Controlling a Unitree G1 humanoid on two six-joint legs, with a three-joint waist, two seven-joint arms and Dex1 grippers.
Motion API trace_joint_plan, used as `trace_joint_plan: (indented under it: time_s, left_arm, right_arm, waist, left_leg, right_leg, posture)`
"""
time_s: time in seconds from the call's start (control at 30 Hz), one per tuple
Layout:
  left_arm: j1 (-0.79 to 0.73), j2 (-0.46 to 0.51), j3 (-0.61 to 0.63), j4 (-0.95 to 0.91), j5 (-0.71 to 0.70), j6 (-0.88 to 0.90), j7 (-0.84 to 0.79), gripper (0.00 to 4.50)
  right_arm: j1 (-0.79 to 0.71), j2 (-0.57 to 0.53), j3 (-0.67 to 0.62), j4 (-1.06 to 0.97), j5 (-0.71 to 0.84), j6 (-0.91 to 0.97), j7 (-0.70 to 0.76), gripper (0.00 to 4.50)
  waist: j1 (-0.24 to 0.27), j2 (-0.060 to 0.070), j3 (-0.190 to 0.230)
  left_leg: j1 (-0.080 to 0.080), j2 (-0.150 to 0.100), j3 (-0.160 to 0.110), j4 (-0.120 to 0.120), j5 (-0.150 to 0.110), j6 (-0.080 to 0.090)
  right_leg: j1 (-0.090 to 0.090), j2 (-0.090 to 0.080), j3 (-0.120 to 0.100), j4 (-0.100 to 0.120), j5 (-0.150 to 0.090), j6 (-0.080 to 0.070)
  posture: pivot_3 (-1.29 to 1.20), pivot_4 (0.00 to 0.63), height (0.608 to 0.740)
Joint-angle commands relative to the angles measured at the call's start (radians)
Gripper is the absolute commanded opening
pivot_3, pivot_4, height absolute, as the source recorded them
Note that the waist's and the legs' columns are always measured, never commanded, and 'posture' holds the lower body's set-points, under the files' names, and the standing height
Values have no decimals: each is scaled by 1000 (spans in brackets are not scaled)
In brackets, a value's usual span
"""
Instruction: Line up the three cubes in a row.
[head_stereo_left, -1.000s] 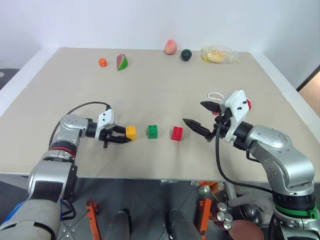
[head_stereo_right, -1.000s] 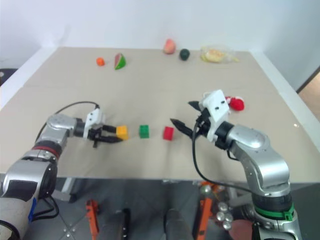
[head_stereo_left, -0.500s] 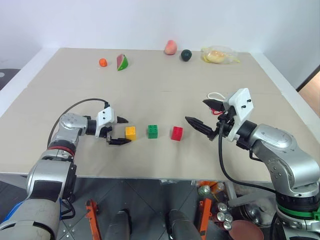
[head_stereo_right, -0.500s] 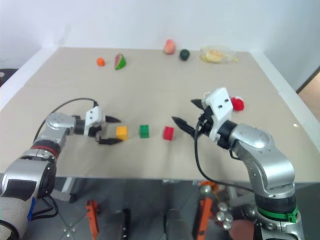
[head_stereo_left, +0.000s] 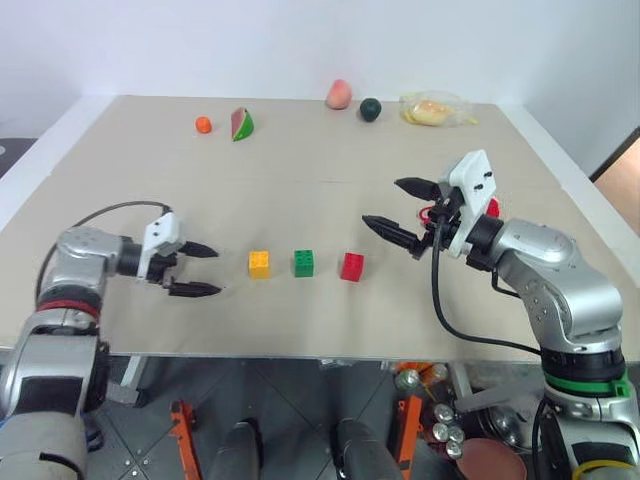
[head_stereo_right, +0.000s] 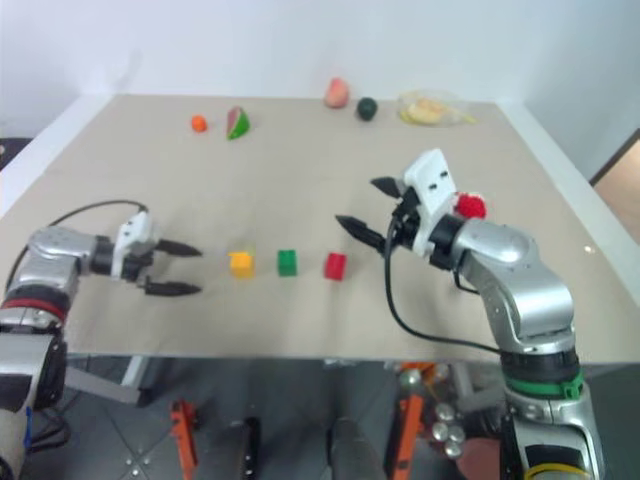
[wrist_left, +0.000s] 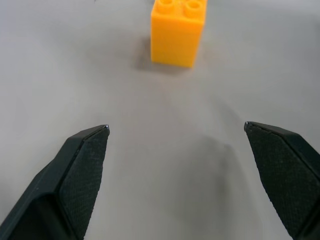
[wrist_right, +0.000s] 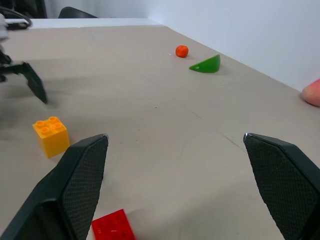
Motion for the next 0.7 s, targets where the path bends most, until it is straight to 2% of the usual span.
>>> trace_joint_plan:
  time_s: [0.03,0.1,0.17,0.27,0.4,0.53,0.7]
  left_arm:
    - [92,45,107,-254,-143,200,47,4477]
    - [175,46,198,-391,-197,314,168,4477]
    - [266,8,296,-521,-208,319,362,4477]
    - [369,-90,445,-714,-260,522,724,4477]
    - [452,-262,580,-930,-330,644,1081,4477]
    - [480,-377,629,-1051,-385,716,1280,4477]
    - [474,-429,601,-1076,-391,751,1401,4477]
  right_arm:
    - [-40,-3,-26,75,-22,-74,18,4500]
    - [-43,12,-37,123,-26,-99,7,4500]
    - [-28,33,-57,160,-39,-115,-40,4500]
    - [53,80,-91,171,-61,-132,-134,4500]
    - [138,205,-131,147,-76,-120,-311,4500]
    - [200,336,-177,123,-102,-134,-492,4500]
    - [260,440,-171,94,-140,-176,-608,4500]
  waist:
    - [1,0,0]
    - [3,0,0]
    - [3,0,0]
    - [7,-1,-1]
    - [5,-1,-1]
    - [5,-2,-1]
    - [5,-2,-1]
  left_leg:
    - [0,0,0,0,0,0]
    - [0,0,0,0,0,0]
    - [0,1,0,0,0,0]
    - [2,1,0,1,0,0]
    - [2,1,1,1,0,0]
    - [6,1,1,2,0,0]
    - [7,1,1,3,0,0]
  right_leg:
    - [0,0,0,0,0,0]
    - [0,0,-1,0,0,0]
    - [0,0,-2,1,0,-1]
    - [2,0,-2,1,0,0]
    - [2,0,-2,1,2,2]
    - [6,0,-1,1,3,1]
    - [6,1,0,0,4,0]
  posture:
    - [0,150,740]
    - [0,150,740]
    - [0,150,740]
    - [0,150,740]
    - [0,150,740]
    - [0,150,740]
    - [0,150,740]
